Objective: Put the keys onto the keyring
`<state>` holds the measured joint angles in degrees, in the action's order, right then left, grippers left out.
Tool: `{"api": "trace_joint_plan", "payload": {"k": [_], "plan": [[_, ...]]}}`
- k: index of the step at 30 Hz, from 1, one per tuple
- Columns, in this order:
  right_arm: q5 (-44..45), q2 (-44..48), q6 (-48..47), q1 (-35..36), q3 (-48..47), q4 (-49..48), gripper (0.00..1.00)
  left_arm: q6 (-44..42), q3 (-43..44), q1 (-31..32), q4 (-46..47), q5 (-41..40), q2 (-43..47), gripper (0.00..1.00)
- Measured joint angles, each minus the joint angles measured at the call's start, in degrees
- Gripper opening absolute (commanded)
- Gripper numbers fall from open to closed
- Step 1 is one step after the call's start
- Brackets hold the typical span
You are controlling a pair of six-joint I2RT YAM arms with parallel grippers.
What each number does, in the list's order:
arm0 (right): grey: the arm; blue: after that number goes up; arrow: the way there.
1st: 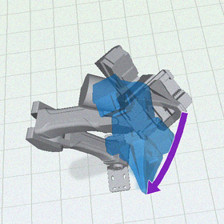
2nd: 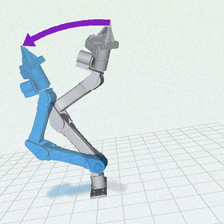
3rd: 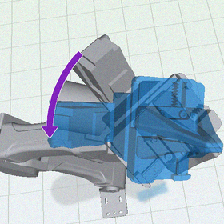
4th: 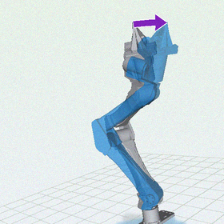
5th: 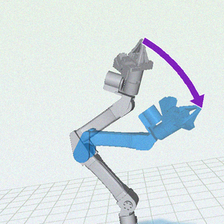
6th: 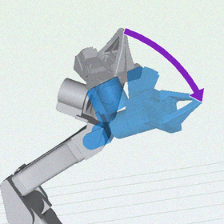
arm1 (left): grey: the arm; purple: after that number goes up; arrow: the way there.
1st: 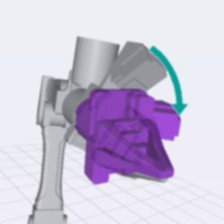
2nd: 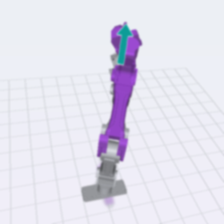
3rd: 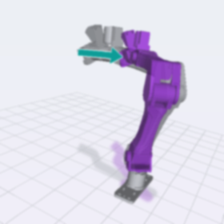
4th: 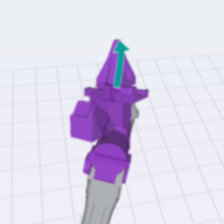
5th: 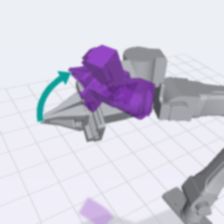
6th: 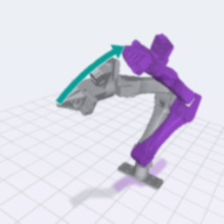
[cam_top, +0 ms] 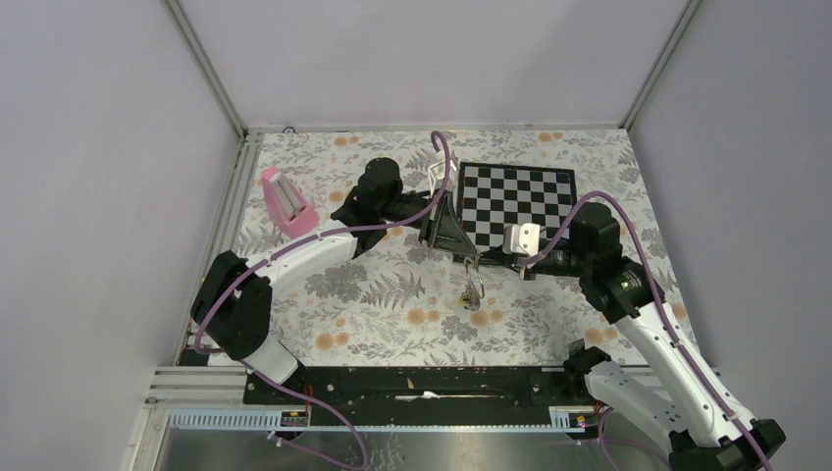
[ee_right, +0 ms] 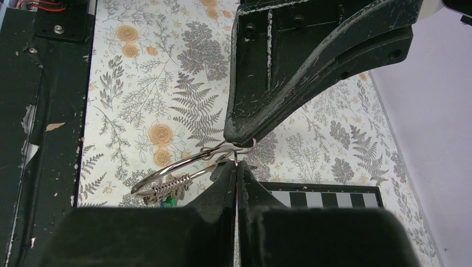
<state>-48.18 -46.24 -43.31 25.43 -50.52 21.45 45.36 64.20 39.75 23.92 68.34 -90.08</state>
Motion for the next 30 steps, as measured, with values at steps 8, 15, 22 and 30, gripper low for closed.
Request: {"api": "trace_joint_plan", "payload": {"k": [8,15,22,30], "plan": [[-0.3,0.0,-0.2,0.0,0.0,-0.2,0.0,0.2,0.0,0.0,0.1,0.0,0.0,0.0],[-0.8,-0.6,0.5,-0.1,0.1,-0.7,0.0,0.7,-0.1,0.0,0.2,0.0,0.0,0.0],[-0.8,-0.7,1.2,-0.1,0.1,-0.9,0.0,0.8,-0.1,0.0,0.2,0.0,0.0,0.0],[-0.8,-0.7,1.5,-0.1,0.2,-1.2,0.0,0.8,-0.2,0.0,0.2,0.0,0.0,0.0]]}}
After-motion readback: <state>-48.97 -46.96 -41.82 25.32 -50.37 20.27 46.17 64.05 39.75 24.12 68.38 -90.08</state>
